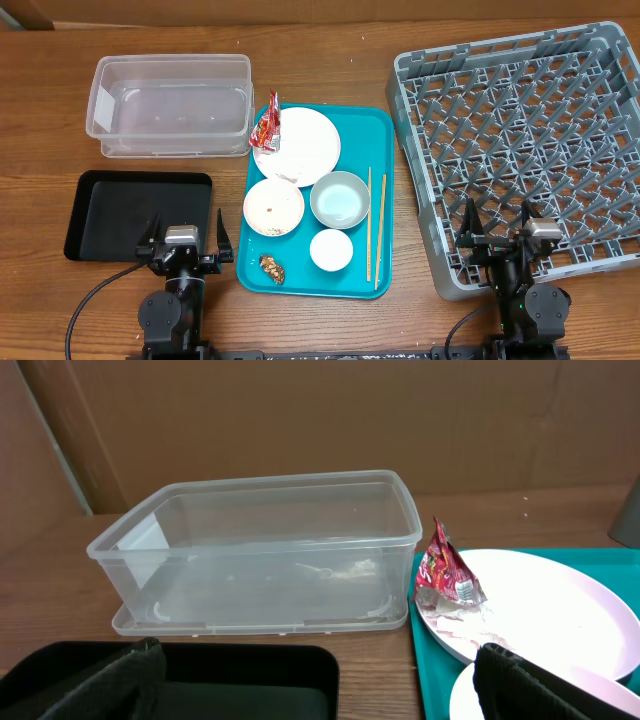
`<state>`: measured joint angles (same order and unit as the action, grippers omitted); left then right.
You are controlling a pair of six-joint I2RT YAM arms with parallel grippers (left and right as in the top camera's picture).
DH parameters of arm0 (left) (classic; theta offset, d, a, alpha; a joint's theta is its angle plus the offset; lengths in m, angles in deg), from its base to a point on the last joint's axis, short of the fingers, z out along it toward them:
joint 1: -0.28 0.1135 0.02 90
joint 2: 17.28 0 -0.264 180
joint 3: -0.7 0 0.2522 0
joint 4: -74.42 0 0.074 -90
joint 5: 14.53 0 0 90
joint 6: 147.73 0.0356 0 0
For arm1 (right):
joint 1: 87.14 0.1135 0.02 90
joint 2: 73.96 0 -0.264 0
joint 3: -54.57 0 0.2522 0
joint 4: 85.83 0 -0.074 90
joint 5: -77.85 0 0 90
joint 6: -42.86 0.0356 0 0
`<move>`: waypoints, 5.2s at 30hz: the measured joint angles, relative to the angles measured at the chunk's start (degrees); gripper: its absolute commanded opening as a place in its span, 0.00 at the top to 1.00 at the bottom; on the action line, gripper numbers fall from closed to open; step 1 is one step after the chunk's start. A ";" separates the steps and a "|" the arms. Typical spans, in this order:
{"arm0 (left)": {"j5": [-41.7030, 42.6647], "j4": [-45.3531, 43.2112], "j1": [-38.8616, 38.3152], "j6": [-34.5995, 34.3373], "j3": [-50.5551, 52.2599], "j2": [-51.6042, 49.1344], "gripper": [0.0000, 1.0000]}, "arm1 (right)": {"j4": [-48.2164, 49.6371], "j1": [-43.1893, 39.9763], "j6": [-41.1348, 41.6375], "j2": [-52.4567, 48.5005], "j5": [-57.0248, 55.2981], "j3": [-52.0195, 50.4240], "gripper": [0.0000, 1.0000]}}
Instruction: Sort waste into correct bins and load items into the dishwasher
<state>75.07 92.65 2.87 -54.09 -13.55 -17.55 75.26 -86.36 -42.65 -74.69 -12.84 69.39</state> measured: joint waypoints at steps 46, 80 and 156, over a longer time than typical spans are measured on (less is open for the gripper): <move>0.31 0.96 0.00 -7.78 -0.31 -0.02 0.00 | -2.84 0.02 6.88 -0.22 0.09 0.42 0.00; 17.68 56.92 0.00 -11.04 -67.38 -68.98 0.00 | -60.98 0.02 7.52 -60.63 3.04 64.02 0.00; -8.46 43.12 -20.61 -5.01 -95.27 -119.64 0.96 | -61.57 0.00 7.50 -60.89 2.80 64.08 0.00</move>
<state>66.61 135.77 -17.75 -59.10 -108.82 -137.20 13.69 -86.36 -35.15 -135.59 -10.04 133.48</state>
